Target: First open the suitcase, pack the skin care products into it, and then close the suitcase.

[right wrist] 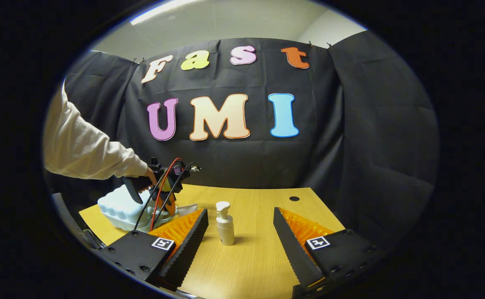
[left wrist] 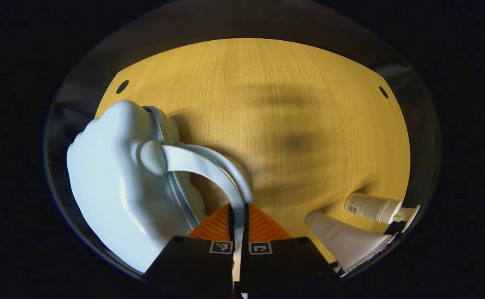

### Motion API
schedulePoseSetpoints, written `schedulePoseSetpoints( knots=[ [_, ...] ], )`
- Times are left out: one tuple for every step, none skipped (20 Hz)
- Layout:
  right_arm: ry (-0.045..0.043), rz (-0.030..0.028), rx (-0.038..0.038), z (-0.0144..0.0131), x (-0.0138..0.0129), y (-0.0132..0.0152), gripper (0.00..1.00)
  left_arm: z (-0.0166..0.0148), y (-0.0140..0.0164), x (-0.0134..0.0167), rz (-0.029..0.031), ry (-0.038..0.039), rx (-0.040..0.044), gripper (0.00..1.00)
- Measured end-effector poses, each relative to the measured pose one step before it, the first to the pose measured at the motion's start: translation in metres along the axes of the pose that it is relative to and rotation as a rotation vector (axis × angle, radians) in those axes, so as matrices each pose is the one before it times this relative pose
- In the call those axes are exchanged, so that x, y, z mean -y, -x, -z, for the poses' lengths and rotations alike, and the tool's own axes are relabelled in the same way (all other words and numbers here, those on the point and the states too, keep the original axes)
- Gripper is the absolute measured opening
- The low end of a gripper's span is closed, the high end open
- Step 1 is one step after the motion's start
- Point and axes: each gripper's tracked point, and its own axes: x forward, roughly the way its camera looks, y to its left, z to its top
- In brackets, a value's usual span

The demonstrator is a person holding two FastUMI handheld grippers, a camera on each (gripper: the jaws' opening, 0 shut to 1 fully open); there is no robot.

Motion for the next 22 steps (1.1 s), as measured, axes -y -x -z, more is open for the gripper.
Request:
schedulePoseSetpoints(
  knots=[
    [-0.00083, -0.00487, 0.00082, -0.00267, -0.00157, -0.00058, 0.99, -0.00189, 0.00395, 0.00180, 0.00982, -0.00037, 0.01469, 0.00],
    [0.00016, -0.00697, 0.00095, -0.00154, -0.00246, -0.00107, 0.99, -0.00089, 0.00622, 0.00215, 0.01625, 0.00635, 0.01309, 0.00],
    [0.00233, -0.00927, 0.00239, -0.00269, -0.00246, -0.00114, 0.99, -0.00168, 0.00570, 0.00528, 0.02531, 0.00902, 0.02128, 0.00],
    [0.00335, -0.01068, 0.00131, -0.00286, -0.00360, -0.00114, 0.99, -0.00238, 0.00649, 0.00080, 0.02671, 0.00715, 0.01715, 0.00],
    [0.00455, -0.01317, 0.00138, -0.00337, -0.00453, -0.00238, 0.99, -0.00131, 0.00746, 0.00007, 0.02496, 0.00431, 0.01625, 0.00],
    [0.00608, -0.01353, 0.00360, -0.00220, -0.00492, -0.00110, 0.99, -0.00313, 0.00891, -0.00007, 0.02285, 0.00589, 0.02562, 0.00],
    [0.00681, -0.01361, 0.00500, -0.00365, -0.00487, -0.00224, 0.99, -0.00155, 0.00734, 0.00133, 0.02502, 0.00747, 0.02701, 0.00],
    [0.00630, -0.01486, 0.00337, -0.00306, -0.00595, -0.00140, 0.99, -0.00214, 0.01100, 0.00187, 0.02566, 0.01052, 0.02787, 0.00],
    [0.00600, -0.01522, 0.00243, -0.00221, -0.00577, -0.00243, 0.99, -0.00234, 0.01363, 0.00105, 0.02493, 0.00731, 0.02515, 0.00],
    [0.00638, -0.01698, 0.00052, -0.00139, -0.00707, -0.00207, 0.99, -0.00338, 0.01281, -0.00145, 0.01961, -0.00107, 0.03348, 0.00],
    [0.00780, -0.01494, 0.00133, -0.00178, -0.00657, -0.00154, 0.99, -0.00423, 0.01332, -0.00274, 0.01581, 0.00056, 0.04155, 0.00],
    [0.00748, -0.01364, 0.00277, -0.00113, -0.00559, -0.00171, 0.99, -0.00386, 0.01374, -0.00371, 0.01565, 0.00789, 0.03887, 0.00],
    [0.00532, -0.01357, 0.00318, -0.00257, -0.00647, -0.00188, 0.99, -0.00316, 0.01509, -0.00400, 0.01457, 0.01234, 0.03384, 0.00],
    [0.00338, -0.01199, 0.00232, -0.00129, -0.00641, -0.00296, 0.99, -0.00412, 0.01384, -0.00612, 0.01039, 0.01177, 0.03277, 0.00],
    [0.00104, -0.01012, 0.00142, -0.00190, -0.00572, -0.00142, 0.99, -0.00546, 0.01716, -0.01018, 0.00072, 0.01084, 0.03359, 0.00],
    [0.00044, -0.00842, 0.00200, -0.00109, -0.00618, -0.00252, 0.99, -0.00601, 0.01711, -0.01260, -0.00626, 0.00380, 0.03135, 0.00],
    [0.00104, -0.00495, 0.00463, -0.00252, -0.00434, -0.00183, 0.99, -0.00269, 0.01755, -0.01393, -0.01080, 0.00317, 0.02992, 0.00],
    [0.00204, -0.00409, 0.00486, -0.00266, -0.00458, -0.00107, 0.99, -0.00241, 0.01614, -0.01659, -0.01263, 0.00473, 0.02652, 0.00],
    [0.00471, -0.00171, 0.00394, -0.00201, -0.00434, -0.00159, 0.99, -0.00154, 0.01539, -0.01900, -0.01398, 0.00799, 0.02316, 0.00],
    [0.00616, 0.00049, 0.00452, -0.00274, -0.00326, -0.00195, 0.99, -0.00113, 0.01322, -0.02048, -0.01928, 0.01543, 0.01800, 0.00],
    [0.00411, 0.00082, 0.00513, -0.00276, -0.00331, -0.00256, 0.99, 0.00099, 0.01108, -0.02068, -0.02228, 0.01372, 0.02003, 0.00],
    [-0.00123, 0.00080, 0.00454, -0.00142, -0.00319, -0.00171, 0.99, 0.00081, 0.00759, -0.02220, -0.02765, 0.01298, 0.02313, 0.00]
  ],
)
